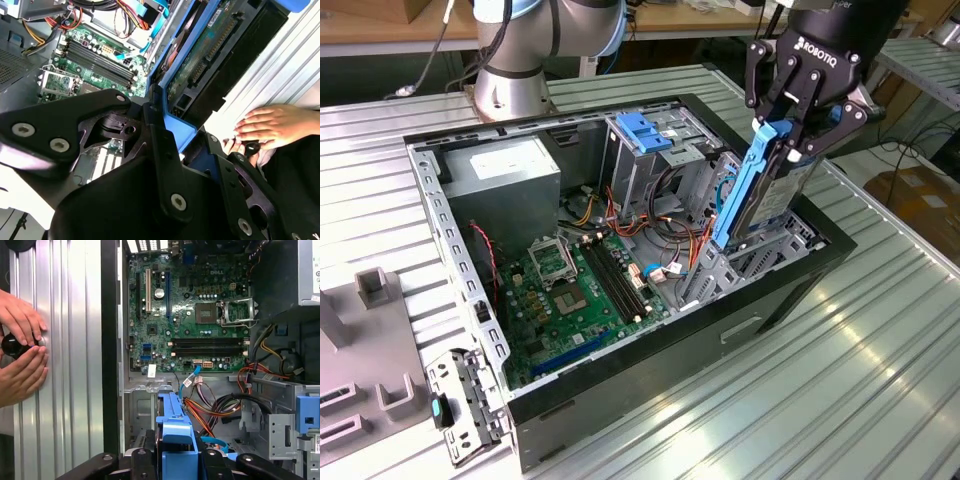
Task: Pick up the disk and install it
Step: 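Insert the disk into the insertion slot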
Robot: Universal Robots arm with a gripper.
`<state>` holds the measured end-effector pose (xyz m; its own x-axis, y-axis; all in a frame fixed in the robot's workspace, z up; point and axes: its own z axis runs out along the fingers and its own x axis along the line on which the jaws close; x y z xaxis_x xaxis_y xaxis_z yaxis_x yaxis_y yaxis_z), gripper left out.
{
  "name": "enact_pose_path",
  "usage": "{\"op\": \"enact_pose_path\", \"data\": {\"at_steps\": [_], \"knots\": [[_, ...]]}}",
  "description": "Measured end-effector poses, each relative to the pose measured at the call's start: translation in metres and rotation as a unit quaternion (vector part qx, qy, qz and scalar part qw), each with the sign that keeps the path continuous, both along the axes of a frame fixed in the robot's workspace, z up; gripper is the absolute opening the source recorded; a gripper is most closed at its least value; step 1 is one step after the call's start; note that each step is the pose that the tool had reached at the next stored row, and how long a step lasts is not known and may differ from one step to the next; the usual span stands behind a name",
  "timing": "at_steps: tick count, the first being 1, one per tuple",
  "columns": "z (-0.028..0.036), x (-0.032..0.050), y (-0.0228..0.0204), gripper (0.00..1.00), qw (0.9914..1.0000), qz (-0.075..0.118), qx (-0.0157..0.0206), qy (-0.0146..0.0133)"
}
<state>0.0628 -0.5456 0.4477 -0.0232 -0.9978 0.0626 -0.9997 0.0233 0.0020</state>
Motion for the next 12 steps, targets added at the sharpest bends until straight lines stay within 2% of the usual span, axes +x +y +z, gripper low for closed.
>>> {"op": "enact_pose_path", "data": {"at_steps": [4, 12], "knots": [[-0.0043, 0.0003, 0.0, 0.37, 1.0, 0.0, 0.0, 0.0], [-0.0088, 0.0003, 0.0, 0.37, 1.0, 0.0, 0.0, 0.0]]}}
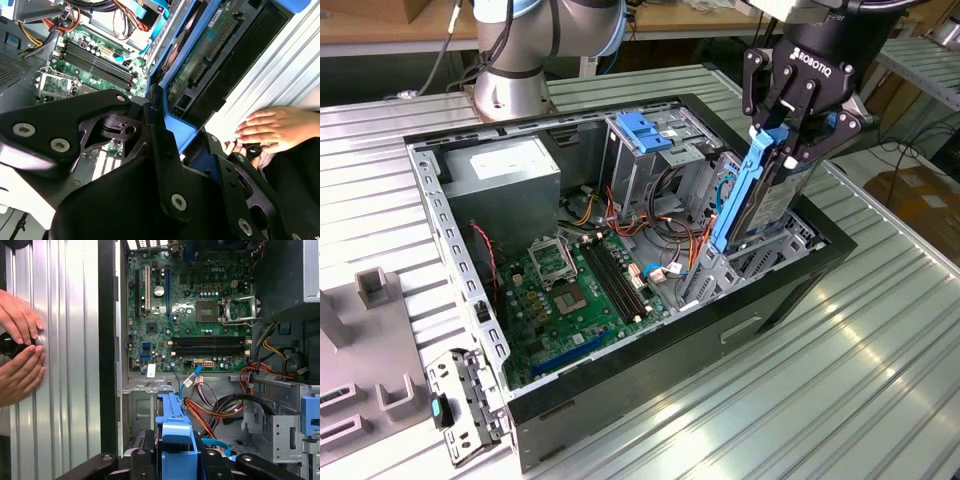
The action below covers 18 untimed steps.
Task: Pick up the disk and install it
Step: 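Insert the disk into the insertion slot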
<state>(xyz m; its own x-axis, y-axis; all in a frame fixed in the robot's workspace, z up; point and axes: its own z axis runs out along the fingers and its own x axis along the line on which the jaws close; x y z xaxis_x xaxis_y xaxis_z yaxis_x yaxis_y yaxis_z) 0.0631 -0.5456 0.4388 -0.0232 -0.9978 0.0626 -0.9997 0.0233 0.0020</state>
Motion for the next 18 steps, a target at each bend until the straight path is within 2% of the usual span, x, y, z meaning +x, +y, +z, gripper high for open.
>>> {"op": "enact_pose_path", "data": {"at_steps": [5, 7, 13, 18], "knots": [[0.0007, 0.0002, -0.0001, 0.37, 1.0, 0.0, 0.0001, 0.0], [0.0038, 0.0002, 0.0, 0.37, 1.0, 0.0, 0.0, 0.0003], [0.0042, 0.0002, -0.0003, 0.37, 1.0, 0.0, 0.0002, 0.0003], [0.004, 0.0002, -0.0061, 0.37, 1.0, 0.001, 0.0018, 0.0003]]}}
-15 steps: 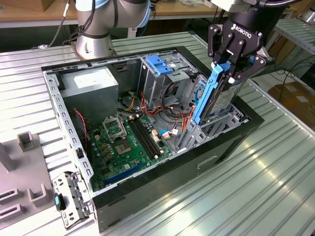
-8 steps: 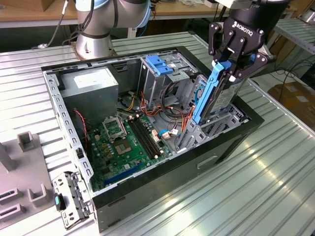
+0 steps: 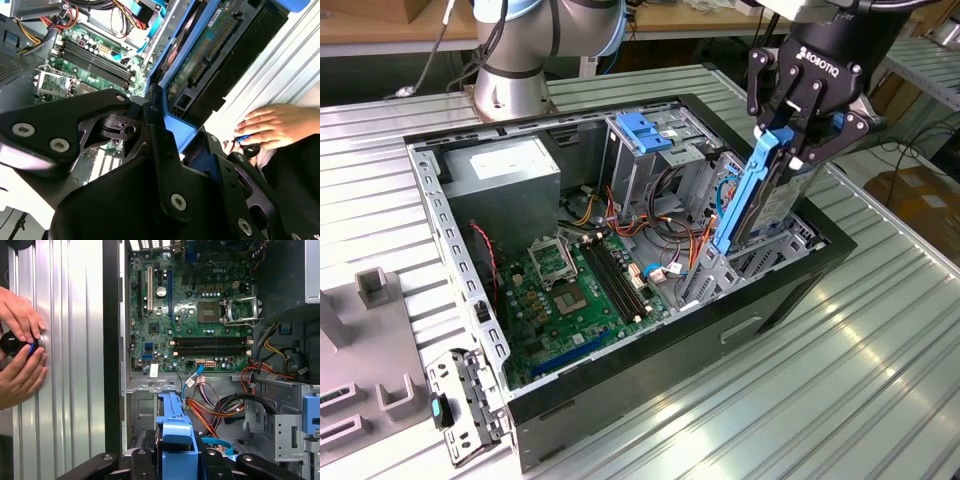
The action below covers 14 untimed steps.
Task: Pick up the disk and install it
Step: 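Insert the disk into the insertion slot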
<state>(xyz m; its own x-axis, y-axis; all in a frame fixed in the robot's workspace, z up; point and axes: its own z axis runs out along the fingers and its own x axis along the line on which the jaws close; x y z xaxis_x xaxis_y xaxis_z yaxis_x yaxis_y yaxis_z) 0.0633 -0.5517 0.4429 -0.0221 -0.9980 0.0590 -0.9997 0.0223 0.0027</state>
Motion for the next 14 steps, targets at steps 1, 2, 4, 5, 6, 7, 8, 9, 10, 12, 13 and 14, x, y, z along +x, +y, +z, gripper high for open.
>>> {"op": "enact_pose_path", "data": {"at_steps": [1, 2, 4, 5, 6, 7, 8, 9, 10, 12, 13, 14], "knots": [[0.0, 0.0, -0.0007, 0.37, 0.99999, 0.001, 0.0039, 0.0], [0.0, 0.0, -0.001, 0.37, 0.99998, 0.001, 0.0069, 0.0], [-0.0001, 0.0, -0.0015, 0.37, 0.99993, 0.001, 0.0117, -0.0001], [-0.0001, 0.0, -0.0018, 0.37, 0.99993, 0.002, 0.0117, 0.0], [-0.0003, 0.0, -0.002, 0.37, 0.99993, 0.003, 0.0118, 0.0], [-0.0003, 0.0, -0.002, 0.37, 0.99991, 0.006, 0.0117, 0.0001], [-0.0004, 0.0001, -0.0021, 0.37, 0.99989, 0.01, 0.0117, 0.0001], [-0.0007, 0.0001, -0.0021, 0.37, 0.99984, 0.013, 0.0117, 0.0001], [-0.0009, 0.0003, -0.0021, 0.37, 0.99984, 0.014, 0.0117, 0.0001], [-0.0015, 0.0003, -0.0021, 0.37, 0.99984, 0.014, 0.0116, 0.0001], [-0.0021, 0.0004, -0.0021, 0.37, 0.99984, 0.014, 0.0115, 0.0002], [-0.0026, 0.0004, -0.0021, 0.37, 0.99984, 0.014, 0.0115, 0.0001]]}}
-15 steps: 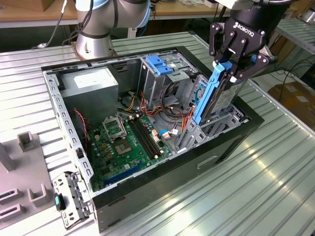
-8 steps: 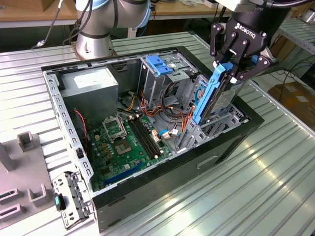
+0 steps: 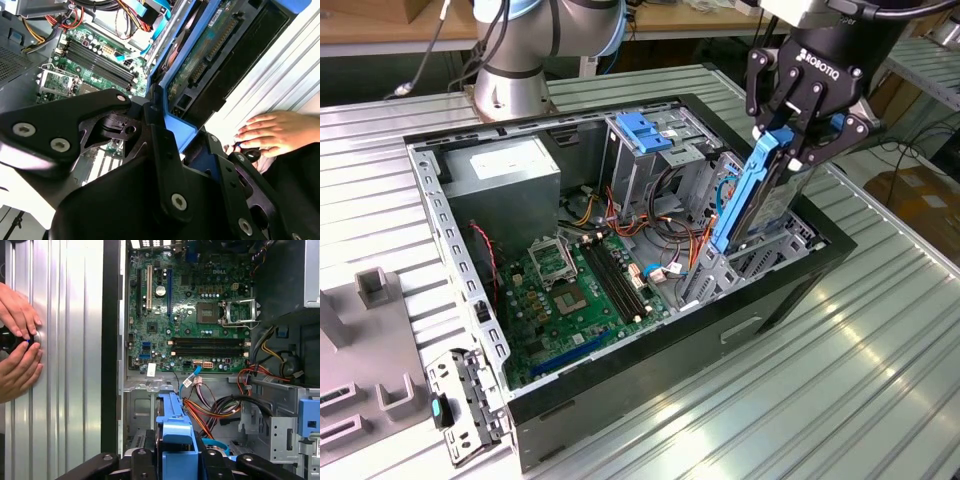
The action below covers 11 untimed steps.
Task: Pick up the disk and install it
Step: 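Insert the disk into the insertion slot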
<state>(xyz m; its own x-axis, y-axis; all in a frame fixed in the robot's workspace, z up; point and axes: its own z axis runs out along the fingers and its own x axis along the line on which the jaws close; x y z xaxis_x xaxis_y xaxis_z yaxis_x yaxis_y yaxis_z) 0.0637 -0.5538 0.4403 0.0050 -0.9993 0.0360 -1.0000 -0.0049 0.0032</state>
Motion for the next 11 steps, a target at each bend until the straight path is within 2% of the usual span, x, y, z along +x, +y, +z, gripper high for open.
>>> {"op": "enact_pose_path", "data": {"at_steps": [3, 4, 5, 11], "knots": [[0.0001, 0.0001, -0.0004, 0.37, 1.0, 0.0, 0.0004, 0.0], [0.0038, 0.0011, -0.0003, 0.37, 0.99999, 0.0, 0.0001, 0.0049], [0.0027, 0.0045, -0.0003, 0.37, 0.99999, 0.0, 0.0002, 0.005], [0.0007, 0.0046, -0.0031, 0.37, 0.99999, 0.0, 0.0005, 0.0049]]}}
